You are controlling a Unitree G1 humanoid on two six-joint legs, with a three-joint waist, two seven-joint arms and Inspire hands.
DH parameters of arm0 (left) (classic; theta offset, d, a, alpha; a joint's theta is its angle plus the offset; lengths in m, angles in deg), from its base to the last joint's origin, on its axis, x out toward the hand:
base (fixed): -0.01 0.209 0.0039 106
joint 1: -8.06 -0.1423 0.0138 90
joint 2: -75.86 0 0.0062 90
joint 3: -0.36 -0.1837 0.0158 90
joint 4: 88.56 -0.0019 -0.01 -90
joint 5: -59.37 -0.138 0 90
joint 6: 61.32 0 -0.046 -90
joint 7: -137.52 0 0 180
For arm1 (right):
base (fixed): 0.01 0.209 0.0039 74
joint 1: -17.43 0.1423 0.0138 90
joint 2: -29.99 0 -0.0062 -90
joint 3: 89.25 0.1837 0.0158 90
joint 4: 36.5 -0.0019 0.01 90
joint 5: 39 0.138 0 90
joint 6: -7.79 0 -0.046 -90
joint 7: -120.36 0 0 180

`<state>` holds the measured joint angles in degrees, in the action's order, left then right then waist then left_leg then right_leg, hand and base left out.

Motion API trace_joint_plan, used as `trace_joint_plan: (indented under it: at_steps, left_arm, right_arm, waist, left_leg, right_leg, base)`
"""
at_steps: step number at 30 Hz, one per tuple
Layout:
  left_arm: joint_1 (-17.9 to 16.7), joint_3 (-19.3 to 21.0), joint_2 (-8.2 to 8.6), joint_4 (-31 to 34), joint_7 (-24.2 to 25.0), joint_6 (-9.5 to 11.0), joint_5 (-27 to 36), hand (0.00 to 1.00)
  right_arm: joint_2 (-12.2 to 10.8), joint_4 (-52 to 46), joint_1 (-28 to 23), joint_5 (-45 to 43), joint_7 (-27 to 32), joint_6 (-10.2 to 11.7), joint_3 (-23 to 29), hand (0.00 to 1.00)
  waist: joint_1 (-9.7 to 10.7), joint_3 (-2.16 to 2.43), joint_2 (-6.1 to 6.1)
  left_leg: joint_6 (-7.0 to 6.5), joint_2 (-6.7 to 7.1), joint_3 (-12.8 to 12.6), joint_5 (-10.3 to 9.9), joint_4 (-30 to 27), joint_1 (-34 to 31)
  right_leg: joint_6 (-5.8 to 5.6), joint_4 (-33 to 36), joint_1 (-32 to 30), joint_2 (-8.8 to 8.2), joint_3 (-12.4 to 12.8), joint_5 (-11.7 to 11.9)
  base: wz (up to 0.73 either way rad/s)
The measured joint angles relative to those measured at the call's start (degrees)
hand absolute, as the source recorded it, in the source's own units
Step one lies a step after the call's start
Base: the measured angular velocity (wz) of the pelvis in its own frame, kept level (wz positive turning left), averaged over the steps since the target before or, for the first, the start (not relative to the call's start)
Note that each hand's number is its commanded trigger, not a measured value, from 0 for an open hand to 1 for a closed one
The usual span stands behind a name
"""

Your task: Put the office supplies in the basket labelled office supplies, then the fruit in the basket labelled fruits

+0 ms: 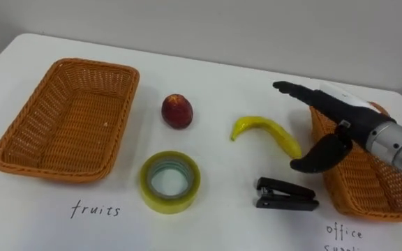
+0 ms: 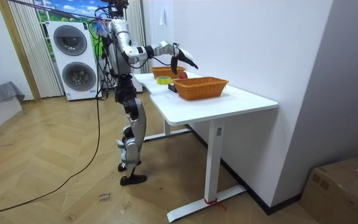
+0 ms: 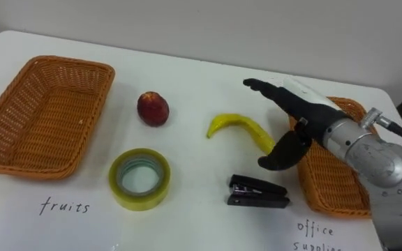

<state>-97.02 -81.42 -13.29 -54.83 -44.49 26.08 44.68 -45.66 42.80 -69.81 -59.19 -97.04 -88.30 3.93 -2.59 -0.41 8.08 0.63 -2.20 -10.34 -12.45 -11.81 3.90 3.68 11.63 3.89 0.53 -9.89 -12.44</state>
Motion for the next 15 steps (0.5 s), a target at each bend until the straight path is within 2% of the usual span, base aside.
trace_joint_plan:
  at_steps: [5, 10, 15]
  left_arm:
    - [0.4, -0.5, -0.05, 0.9, -0.3, 0.0, 0.1, 0.0]
    - [0.3, -1.1, -0.04, 0.8, -0.3, 0.0, 0.1, 0.0]
    - [0.5, -1.3, -0.05, 0.9, -0.3, 0.0, 0.1, 0.0]
  right_arm:
    - [0.0, 2.7, -1.8, -0.2, -2.8, -1.5, -1.0, 0.0]
    - [-0.1, 5.5, -2.4, -0.3, -6.0, -2.7, -3.2, 0.0]
    - [-0.1, 5.5, -2.4, -0.4, -7.0, -2.8, -3.8, 0.0]
  waist:
    - [-1.3, 0.02, 0.03]
    - [-1.4, 0.02, 0.04]
    - [-2.0, 0.04, 0.17]
  left_leg:
    - [0.0, 0.0, -0.1, 0.0, 0.1, 0.0]
    - [0.0, 0.0, 0.0, 0.0, 0.0, 0.0]
    - [0.0, 0.01, 0.2, 0.0, 0.0, 0.2]
  right_leg:
    - [0.0, 0.0, 0.1, 0.0, 0.0, 0.0]
    - [0.02, 0.1, 0.2, -0.01, -0.1, 0.0]
    - [0.04, 0.0, 0.4, -0.01, -0.2, 0.0]
  base:
    - [0.0]
    - [0.0]
    - [0.01]
